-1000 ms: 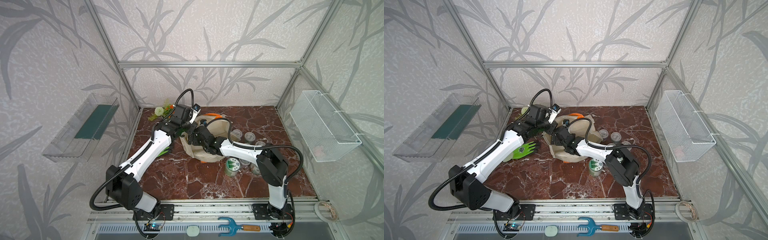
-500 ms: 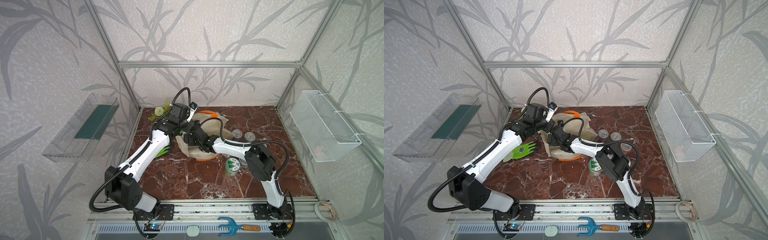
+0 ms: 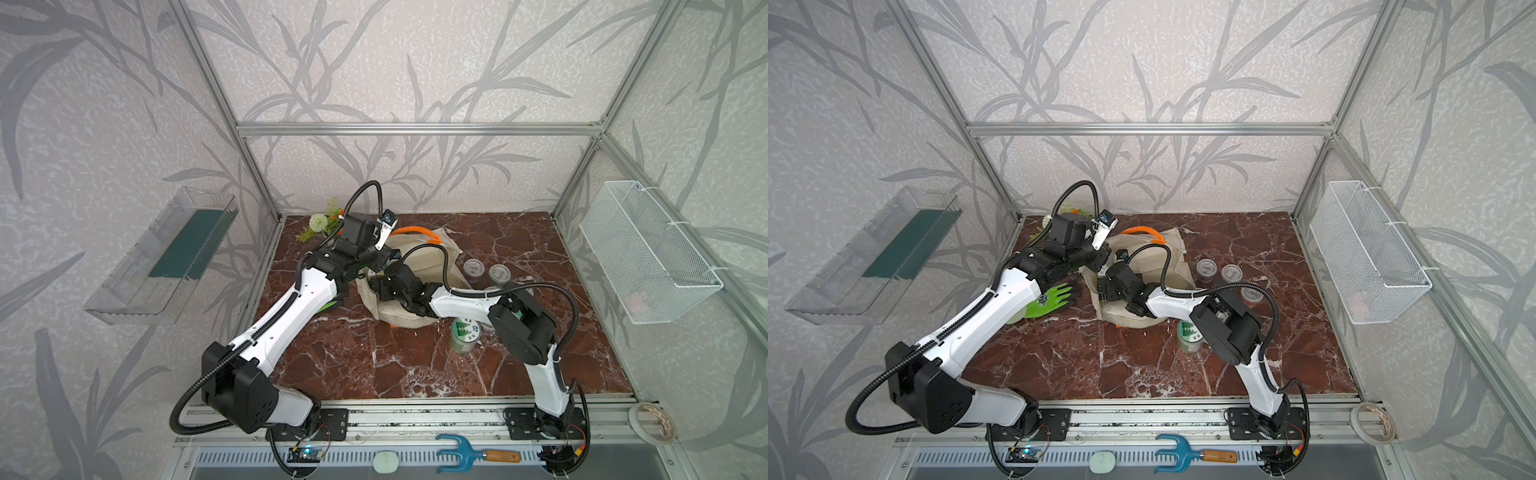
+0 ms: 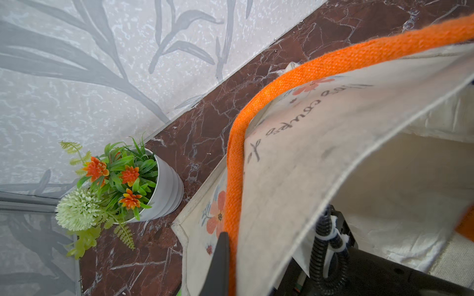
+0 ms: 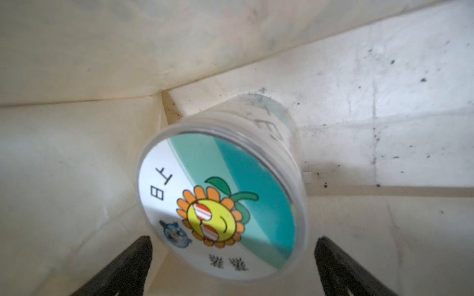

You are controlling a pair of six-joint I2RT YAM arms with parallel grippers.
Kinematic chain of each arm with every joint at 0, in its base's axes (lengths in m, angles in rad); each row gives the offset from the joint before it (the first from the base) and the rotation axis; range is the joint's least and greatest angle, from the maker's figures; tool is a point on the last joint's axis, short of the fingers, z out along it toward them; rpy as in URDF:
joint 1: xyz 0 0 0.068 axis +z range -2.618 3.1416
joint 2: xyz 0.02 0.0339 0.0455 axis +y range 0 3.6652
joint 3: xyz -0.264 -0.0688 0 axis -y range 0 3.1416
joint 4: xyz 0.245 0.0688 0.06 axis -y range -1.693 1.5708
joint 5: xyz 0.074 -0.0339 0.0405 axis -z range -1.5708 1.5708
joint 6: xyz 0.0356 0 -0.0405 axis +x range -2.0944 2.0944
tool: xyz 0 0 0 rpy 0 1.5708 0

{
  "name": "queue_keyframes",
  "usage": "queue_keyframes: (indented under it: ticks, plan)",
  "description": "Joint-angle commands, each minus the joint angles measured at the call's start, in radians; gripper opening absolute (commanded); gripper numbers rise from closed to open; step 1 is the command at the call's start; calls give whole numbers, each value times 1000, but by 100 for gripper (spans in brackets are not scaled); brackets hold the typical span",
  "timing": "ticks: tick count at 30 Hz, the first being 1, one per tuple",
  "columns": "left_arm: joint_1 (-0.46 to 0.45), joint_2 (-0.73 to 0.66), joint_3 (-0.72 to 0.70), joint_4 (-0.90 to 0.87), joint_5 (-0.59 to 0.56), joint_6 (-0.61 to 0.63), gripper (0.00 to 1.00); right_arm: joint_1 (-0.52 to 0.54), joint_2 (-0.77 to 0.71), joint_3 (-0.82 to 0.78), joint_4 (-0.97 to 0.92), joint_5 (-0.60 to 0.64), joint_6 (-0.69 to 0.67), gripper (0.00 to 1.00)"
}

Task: Take out the seed jars from the canvas bag
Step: Pick up the seed jar from the canvas bag.

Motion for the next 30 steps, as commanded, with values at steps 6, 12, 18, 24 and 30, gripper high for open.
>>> queue_keyframes:
  ticks: [6,12,18,24,30]
  plan:
    - [18,-50,-17,39,58,-9,0,11,-43,10,111,16,-19,99]
    - [29,-53,-15,35,83,-28,0,15,10,84,52,38,-29,99]
    - [36,-49,-17,34,93,-39,0,18,76,155,2,73,-40,99]
    - [42,-49,-20,36,104,-50,0,20,117,200,-19,84,-45,97]
    - [58,-57,-23,33,112,-60,0,19,111,194,-26,112,-42,81]
